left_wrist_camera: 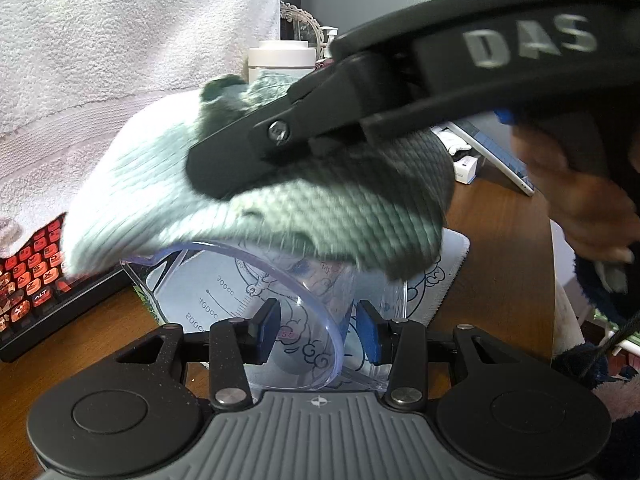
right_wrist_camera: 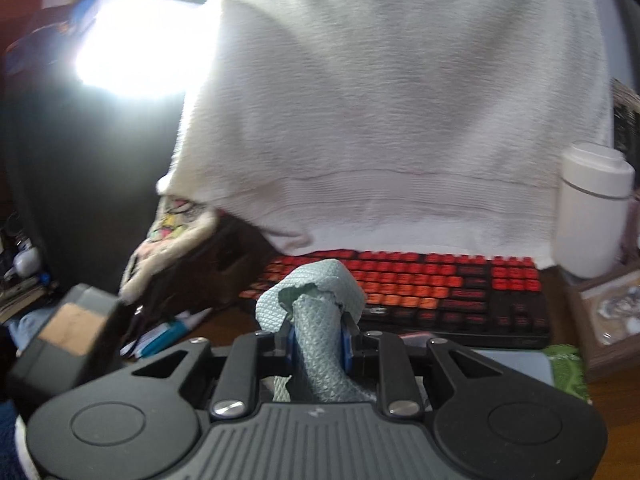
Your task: Clean container
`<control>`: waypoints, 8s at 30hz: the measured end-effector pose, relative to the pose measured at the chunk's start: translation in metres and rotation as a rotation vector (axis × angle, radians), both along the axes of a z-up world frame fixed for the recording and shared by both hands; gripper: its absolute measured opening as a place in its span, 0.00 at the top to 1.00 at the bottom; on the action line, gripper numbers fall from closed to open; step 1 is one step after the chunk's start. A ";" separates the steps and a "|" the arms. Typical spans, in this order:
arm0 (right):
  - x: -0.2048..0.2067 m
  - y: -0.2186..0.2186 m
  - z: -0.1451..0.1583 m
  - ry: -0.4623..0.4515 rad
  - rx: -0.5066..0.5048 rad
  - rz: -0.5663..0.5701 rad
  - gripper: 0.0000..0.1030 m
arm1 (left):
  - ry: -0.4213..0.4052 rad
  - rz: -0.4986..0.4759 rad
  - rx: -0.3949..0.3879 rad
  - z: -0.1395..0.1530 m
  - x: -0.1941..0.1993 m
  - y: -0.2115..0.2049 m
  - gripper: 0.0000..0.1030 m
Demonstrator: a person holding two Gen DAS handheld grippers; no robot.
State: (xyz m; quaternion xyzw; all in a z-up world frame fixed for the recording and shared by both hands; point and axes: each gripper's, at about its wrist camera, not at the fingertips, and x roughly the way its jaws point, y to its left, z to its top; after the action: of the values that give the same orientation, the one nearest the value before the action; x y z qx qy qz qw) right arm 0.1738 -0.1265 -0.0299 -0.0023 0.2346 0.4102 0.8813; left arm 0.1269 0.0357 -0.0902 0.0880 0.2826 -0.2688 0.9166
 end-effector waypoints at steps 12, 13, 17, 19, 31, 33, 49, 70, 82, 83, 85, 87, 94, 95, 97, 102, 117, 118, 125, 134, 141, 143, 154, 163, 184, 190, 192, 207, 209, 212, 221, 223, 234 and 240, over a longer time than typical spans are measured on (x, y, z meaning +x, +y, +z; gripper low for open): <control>-0.017 -0.015 -0.006 -0.059 0.025 0.047 0.81 | 0.000 0.000 -0.001 0.000 -0.003 -0.001 0.60; -0.014 -0.019 -0.006 -0.055 0.028 0.029 0.81 | 0.000 0.000 -0.001 0.000 -0.003 -0.001 0.60; -0.002 -0.036 -0.009 -0.058 0.031 -0.073 0.81 | 0.000 0.000 -0.001 0.000 -0.002 -0.001 0.60; 0.006 -0.045 -0.011 -0.043 0.045 -0.115 0.81 | 0.000 0.001 -0.001 -0.001 -0.003 -0.002 0.60; -0.012 -0.041 -0.019 -0.065 0.084 -0.119 0.80 | 0.003 0.002 -0.006 -0.004 0.004 -0.001 0.60; -0.023 -0.033 -0.019 -0.081 0.081 -0.054 0.80 | 0.003 0.002 -0.005 -0.004 0.006 -0.002 0.60; -0.014 -0.055 -0.026 -0.092 0.094 -0.116 0.81 | 0.003 0.002 -0.006 -0.004 0.003 -0.001 0.59; -0.050 -0.035 -0.031 -0.144 0.064 0.035 0.81 | 0.001 0.001 -0.004 -0.003 0.004 -0.001 0.60; -0.023 -0.069 -0.037 -0.098 0.088 -0.097 0.81 | 0.003 0.001 -0.008 -0.004 0.006 -0.001 0.59; -0.020 -0.073 -0.038 -0.090 0.092 -0.118 0.81 | 0.003 0.001 -0.008 -0.004 0.006 -0.001 0.59; -0.015 -0.080 -0.040 -0.073 0.101 -0.154 0.81 | 0.003 0.001 -0.007 -0.004 0.006 -0.001 0.59; -0.010 -0.083 -0.040 -0.051 0.112 -0.172 0.81 | 0.004 0.002 -0.008 -0.004 0.007 -0.001 0.59; -0.022 -0.064 -0.036 -0.086 0.075 -0.125 0.81 | 0.003 0.006 -0.006 -0.003 0.008 -0.003 0.58; -0.025 -0.061 -0.035 -0.088 0.077 -0.102 0.81 | 0.003 0.006 -0.006 -0.003 0.008 -0.003 0.58; -0.032 -0.053 -0.034 -0.092 0.077 -0.052 0.81 | 0.003 0.005 -0.006 -0.003 0.008 -0.002 0.58; -0.051 -0.035 -0.032 -0.136 0.049 0.041 0.80 | 0.003 0.005 -0.006 -0.002 0.008 -0.001 0.59; -0.009 -0.077 -0.036 -0.061 0.089 -0.163 0.81 | 0.003 0.004 -0.007 -0.002 0.010 0.000 0.58; -0.009 -0.078 -0.036 -0.052 0.094 -0.164 0.81 | 0.004 0.004 -0.008 -0.002 0.010 0.000 0.58; -0.027 -0.057 -0.033 -0.074 0.084 -0.073 0.81 | 0.004 0.004 -0.009 -0.002 0.010 0.001 0.58; -0.046 -0.033 -0.027 -0.126 0.043 0.034 0.81 | 0.004 0.004 -0.008 -0.001 0.010 0.001 0.58; -0.019 -0.053 -0.023 -0.081 0.044 -0.102 0.81 | 0.003 0.004 -0.007 0.000 0.011 0.000 0.58; -0.010 -0.060 -0.023 -0.071 0.043 -0.151 0.81 | 0.003 0.004 -0.007 0.000 0.011 -0.001 0.58; -0.003 -0.049 -0.017 -0.088 -0.008 -0.194 0.81 | 0.003 0.004 -0.008 0.001 0.009 -0.001 0.58; -0.025 -0.008 -0.007 -0.113 -0.015 -0.025 0.81 | 0.004 0.004 -0.008 0.001 0.008 0.000 0.58; 0.016 -0.024 -0.006 -0.120 -0.080 -0.193 0.81 | 0.003 0.004 -0.006 0.002 0.003 -0.004 0.58; 0.000 0.006 0.000 -0.135 -0.104 -0.058 0.81 | 0.003 0.004 -0.006 0.003 0.000 -0.004 0.58; -0.006 0.018 0.002 -0.142 -0.115 -0.009 0.81 | 0.003 0.004 -0.006 0.004 -0.001 -0.005 0.58; 0.035 -0.003 0.005 -0.104 -0.176 -0.112 0.81 | 0.002 0.003 -0.006 0.007 -0.011 -0.012 0.58; 0.042 -0.010 0.004 -0.097 -0.177 -0.149 0.81 | 0.002 0.003 -0.006 0.006 -0.009 -0.010 0.58; 0.047 -0.016 0.002 -0.080 -0.164 -0.164 0.81 | 0.002 0.003 -0.005 0.006 -0.008 -0.008 0.58; 0.025 0.022 0.006 -0.100 -0.191 -0.027 0.81 | 0.003 0.003 -0.005 0.005 0.002 -0.005 0.58; 0.018 0.032 0.008 -0.094 -0.187 0.021 0.81 | 0.003 0.003 -0.005 0.005 0.001 -0.005 0.58; 0.020 0.033 0.009 -0.083 -0.191 0.059 0.81 | 0.003 0.002 -0.005 0.005 0.000 -0.007 0.58; 0.042 0.006 0.006 -0.070 -0.195 -0.028 0.81 | 0.002 0.002 -0.005 0.005 0.000 -0.009 0.58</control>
State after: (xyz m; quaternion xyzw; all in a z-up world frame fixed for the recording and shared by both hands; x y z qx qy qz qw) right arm 0.2161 -0.1207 -0.0238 -0.0993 0.2425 0.3728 0.8901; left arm 0.1266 0.0271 -0.0849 0.0852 0.2831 -0.2688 0.9167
